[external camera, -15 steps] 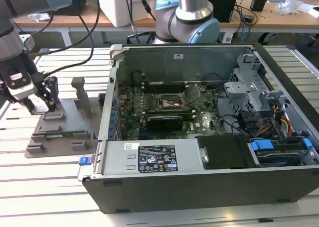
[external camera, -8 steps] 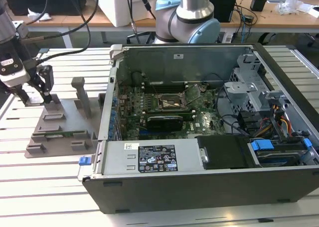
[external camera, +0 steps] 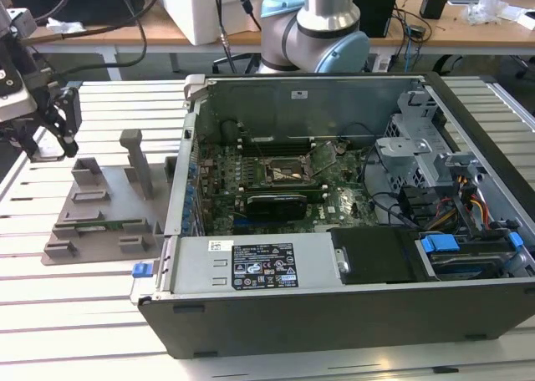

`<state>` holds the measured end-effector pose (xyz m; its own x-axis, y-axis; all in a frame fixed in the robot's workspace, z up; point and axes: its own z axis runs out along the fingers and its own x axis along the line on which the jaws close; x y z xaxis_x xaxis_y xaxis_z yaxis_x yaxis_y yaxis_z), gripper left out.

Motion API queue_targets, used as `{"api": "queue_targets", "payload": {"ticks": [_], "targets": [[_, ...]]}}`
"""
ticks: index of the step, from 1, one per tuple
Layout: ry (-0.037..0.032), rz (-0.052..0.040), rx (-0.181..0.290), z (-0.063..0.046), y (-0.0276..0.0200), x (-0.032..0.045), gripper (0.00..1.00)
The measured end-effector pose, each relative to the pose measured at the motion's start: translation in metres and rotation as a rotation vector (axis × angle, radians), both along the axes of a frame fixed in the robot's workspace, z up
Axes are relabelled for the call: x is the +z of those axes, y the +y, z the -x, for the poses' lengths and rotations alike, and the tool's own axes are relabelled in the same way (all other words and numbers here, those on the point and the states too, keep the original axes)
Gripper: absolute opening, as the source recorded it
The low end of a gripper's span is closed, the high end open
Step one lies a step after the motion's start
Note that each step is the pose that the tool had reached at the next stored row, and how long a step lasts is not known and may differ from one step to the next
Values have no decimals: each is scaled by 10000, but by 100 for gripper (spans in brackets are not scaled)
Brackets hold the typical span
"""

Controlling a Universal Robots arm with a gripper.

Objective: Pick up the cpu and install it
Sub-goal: 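Pick up the cpu and move it towards the insertion slot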

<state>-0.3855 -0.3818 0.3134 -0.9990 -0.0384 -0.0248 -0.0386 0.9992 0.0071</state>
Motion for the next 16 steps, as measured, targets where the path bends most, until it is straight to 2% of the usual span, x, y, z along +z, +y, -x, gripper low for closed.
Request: {"api": "queue_targets", "payload": {"ticks": [9,10,12,13,16], "targets": [[0,0,0,0,0,343,55],[0,0,0,0,0,390,55],[-1,0,1,0,0,541,55],[0,0,1,0,0,574,55],[-1,0,1,0,0,574,55]]}}
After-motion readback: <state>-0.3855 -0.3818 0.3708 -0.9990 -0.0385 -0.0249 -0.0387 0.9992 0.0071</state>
